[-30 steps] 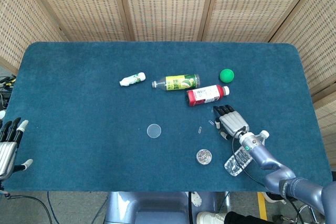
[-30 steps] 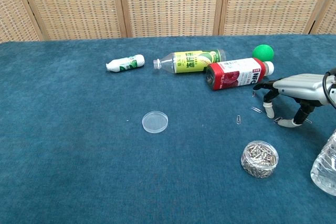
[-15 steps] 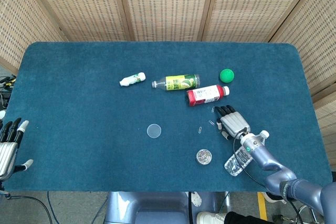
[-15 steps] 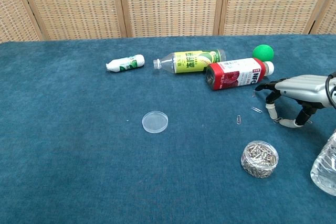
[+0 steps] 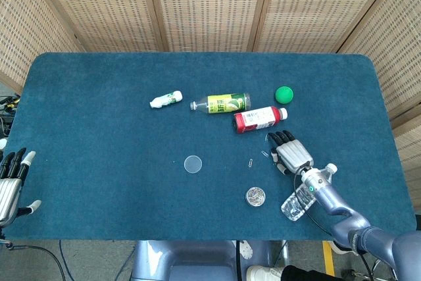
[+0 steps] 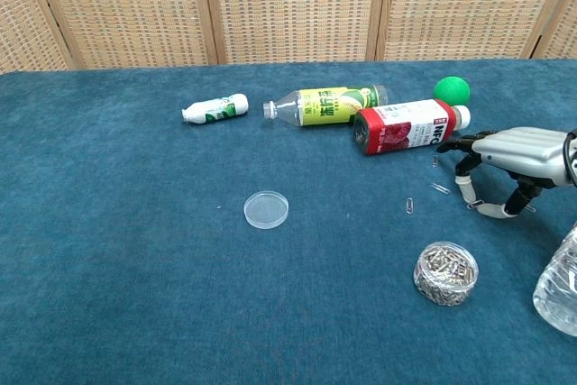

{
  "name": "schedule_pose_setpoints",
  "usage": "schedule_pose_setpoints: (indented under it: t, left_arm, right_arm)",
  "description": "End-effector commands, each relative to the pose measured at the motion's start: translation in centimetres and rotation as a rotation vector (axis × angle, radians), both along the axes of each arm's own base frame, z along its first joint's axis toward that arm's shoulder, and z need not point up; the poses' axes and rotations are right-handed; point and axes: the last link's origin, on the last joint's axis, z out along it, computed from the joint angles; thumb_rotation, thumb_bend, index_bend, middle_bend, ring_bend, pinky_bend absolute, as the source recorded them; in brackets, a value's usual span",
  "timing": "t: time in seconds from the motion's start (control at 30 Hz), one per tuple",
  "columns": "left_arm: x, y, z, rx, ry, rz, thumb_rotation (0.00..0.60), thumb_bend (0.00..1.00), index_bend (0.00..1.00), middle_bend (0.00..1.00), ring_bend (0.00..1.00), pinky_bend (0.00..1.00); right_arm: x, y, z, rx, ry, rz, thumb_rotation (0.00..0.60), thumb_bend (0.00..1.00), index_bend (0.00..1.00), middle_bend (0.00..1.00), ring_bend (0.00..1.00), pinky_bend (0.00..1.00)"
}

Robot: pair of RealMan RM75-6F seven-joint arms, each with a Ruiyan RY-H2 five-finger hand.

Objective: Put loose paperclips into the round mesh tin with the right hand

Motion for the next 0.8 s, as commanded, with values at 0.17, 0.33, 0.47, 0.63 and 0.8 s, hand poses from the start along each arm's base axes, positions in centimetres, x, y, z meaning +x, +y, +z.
schedule_pose_setpoints:
  t: [0.17, 0.33, 0.47, 0.63, 0.8]
  left_arm:
    - [0.0, -0.1, 0.0, -0.002, 0.000, 0.001, 0.600, 0.05, 0.00, 0.00, 0.00, 0.00]
    - [0.0, -0.1, 0.0, -0.003, -0.001, 0.002, 0.600, 0.05, 0.00, 0.00, 0.00, 0.00]
    - [0.0, 0.0, 0.0, -0.005, -0.002, 0.002, 0.600, 0.05, 0.00, 0.00, 0.00, 0.00]
    - [0.1, -0.1, 0.0, -0.007, -0.006, 0.000, 0.600, 0.05, 0.00, 0.00, 0.00, 0.00]
    - [0.2, -0.2, 0.1, -0.008, -0.010, -0.005, 0.600, 0.05, 0.00, 0.00, 0.00, 0.00]
  right_arm:
    - [0.2, 0.0, -0.1, -0.024, -0.013, 0.024, 0.600, 0.38, 0.66, 0.05, 0.00, 0.00]
    - [0.2, 0.0, -0.1, -0.030, -0.012, 0.029, 0.600, 0.38, 0.66, 0.05, 0.00, 0.00]
    - [0.8, 0.0, 0.5, -0.043, -0.023, 0.055, 0.600, 0.38, 0.66, 0.05, 0.00, 0.00]
    - [2.3, 0.5, 1.8, -0.051, -0.049, 0.110, 0.600, 0.38, 0.66, 0.06, 0.00, 0.00]
    - [4.5, 1.4, 3.0, -0.041, -0.087, 0.163, 0.600, 0.38, 0.66, 0.06, 0.00, 0.00]
